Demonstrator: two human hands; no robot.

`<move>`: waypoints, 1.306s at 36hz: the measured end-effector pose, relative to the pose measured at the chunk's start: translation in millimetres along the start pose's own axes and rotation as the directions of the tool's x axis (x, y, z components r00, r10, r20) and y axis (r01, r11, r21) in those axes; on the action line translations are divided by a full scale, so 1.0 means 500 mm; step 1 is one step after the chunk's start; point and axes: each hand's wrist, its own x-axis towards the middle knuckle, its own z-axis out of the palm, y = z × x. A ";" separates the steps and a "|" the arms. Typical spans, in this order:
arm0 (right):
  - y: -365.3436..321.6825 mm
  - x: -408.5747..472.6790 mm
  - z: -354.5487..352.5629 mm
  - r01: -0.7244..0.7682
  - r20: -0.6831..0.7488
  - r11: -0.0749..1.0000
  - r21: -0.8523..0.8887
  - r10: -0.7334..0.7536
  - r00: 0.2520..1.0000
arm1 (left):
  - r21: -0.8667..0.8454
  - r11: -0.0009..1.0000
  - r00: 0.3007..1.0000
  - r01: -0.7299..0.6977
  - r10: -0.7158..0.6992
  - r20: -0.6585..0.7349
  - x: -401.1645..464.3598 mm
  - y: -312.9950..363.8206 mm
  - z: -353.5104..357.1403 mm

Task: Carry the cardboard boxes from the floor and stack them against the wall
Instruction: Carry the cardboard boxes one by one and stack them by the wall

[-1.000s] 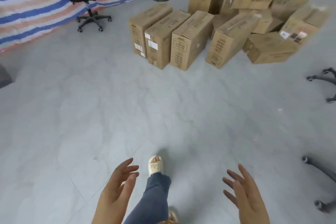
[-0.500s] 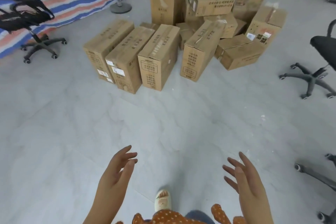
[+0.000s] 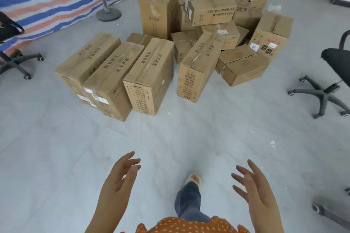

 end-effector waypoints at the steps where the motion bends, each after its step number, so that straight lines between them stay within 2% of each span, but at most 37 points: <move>1: -0.009 0.040 0.000 -0.007 -0.001 1.000 0.000 0.007 1.000 | -0.005 1.000 1.000 -0.002 0.002 -0.004 0.030 0.011 0.021; 8: -0.091 0.294 0.001 -0.004 -0.033 0.999 -0.041 0.003 0.999 | 0.006 1.000 1.000 -0.012 0.012 -0.006 0.231 0.102 0.155; 13: -0.108 0.426 0.013 -0.004 0.024 1.000 -0.021 0.005 1.000 | 0.020 1.000 1.000 0.013 -0.014 0.012 0.352 0.142 0.208; 20: -0.119 0.625 0.060 -0.057 -0.081 0.997 -0.043 0.053 0.995 | 0.099 0.994 0.998 0.040 -0.044 0.036 0.580 0.175 0.273; 25: -0.133 0.797 0.126 -0.074 -0.138 0.995 -0.071 0.064 0.988 | 0.105 0.994 0.995 -0.015 0.004 0.103 0.799 0.217 0.316; 30: -0.200 0.963 0.214 -0.059 -0.213 0.998 -0.011 0.056 0.975 | 0.090 0.995 0.988 -0.047 0.033 0.148 1.030 0.291 0.328; 35: -0.243 1.125 0.267 -0.115 -0.210 0.993 -0.029 0.106 0.972 | 0.114 0.993 0.975 0.026 -0.050 0.217 1.220 0.330 0.357; 37: -0.238 1.188 0.280 -0.171 -0.188 0.985 -0.024 0.163 0.968 | 0.152 0.987 0.966 0.051 -0.087 0.245 1.293 0.319 0.384; 41: -0.184 1.315 0.311 -0.259 -0.134 0.957 -0.132 0.241 0.961 | 0.240 0.964 0.942 0.114 -0.181 0.281 1.433 0.274 0.456; 47: 0.004 1.515 0.370 -0.397 -0.024 0.869 -0.296 0.409 0.912 | 0.327 0.920 0.914 0.214 -0.307 0.265 1.631 0.153 0.611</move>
